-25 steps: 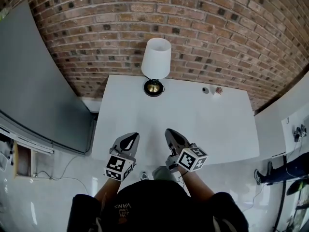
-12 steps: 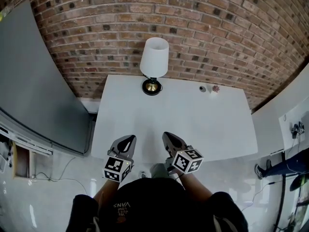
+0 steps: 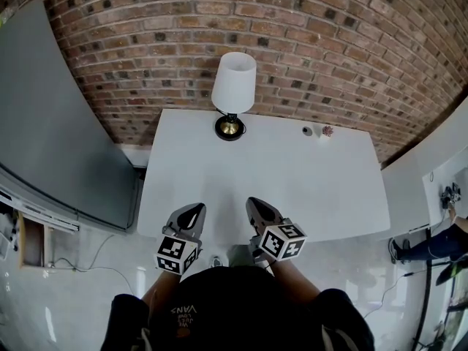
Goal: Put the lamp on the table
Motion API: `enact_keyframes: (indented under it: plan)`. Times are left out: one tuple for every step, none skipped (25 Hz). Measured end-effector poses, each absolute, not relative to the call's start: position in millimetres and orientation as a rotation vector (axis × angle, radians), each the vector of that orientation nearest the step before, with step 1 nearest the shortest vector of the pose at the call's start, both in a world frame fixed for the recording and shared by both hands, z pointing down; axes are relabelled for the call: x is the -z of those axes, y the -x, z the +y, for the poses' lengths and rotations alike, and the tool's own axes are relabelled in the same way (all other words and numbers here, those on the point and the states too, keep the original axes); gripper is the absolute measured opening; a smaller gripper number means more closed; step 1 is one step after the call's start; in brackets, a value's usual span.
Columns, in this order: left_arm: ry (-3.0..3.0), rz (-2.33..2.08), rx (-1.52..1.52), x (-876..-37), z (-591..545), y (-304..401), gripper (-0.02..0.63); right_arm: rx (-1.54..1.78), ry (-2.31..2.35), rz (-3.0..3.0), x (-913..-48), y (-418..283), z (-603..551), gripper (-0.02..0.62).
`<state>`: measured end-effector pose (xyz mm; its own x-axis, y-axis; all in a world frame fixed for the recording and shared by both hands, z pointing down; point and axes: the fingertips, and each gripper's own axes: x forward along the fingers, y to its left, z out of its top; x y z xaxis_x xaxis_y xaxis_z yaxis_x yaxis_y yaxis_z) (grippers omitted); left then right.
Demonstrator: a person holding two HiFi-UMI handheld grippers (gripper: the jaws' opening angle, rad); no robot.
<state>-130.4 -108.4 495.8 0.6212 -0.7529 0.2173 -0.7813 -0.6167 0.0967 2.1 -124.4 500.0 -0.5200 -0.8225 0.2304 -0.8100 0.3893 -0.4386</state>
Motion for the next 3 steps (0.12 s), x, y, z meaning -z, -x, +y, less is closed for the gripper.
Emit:
enact_keyframes:
  plan:
    - [-2.660, -1.270, -0.231, -496.2, -108.2, 129.8, 0.011, 0.799, 1.527, 2.598, -500.4, -2.2, -125.0, -0.003]
    - [-2.655, -1.265, -0.236, -496.8, -107.7, 129.0, 0.011, 0.800, 1.527, 2.598, -500.9, -2.4, -125.6, -0.003]
    - [-2.649, -1.259, -0.242, -497.4, -107.1, 128.1, 0.011, 0.802, 1.528, 2.599, -501.4, -2.6, -126.2, -0.003]
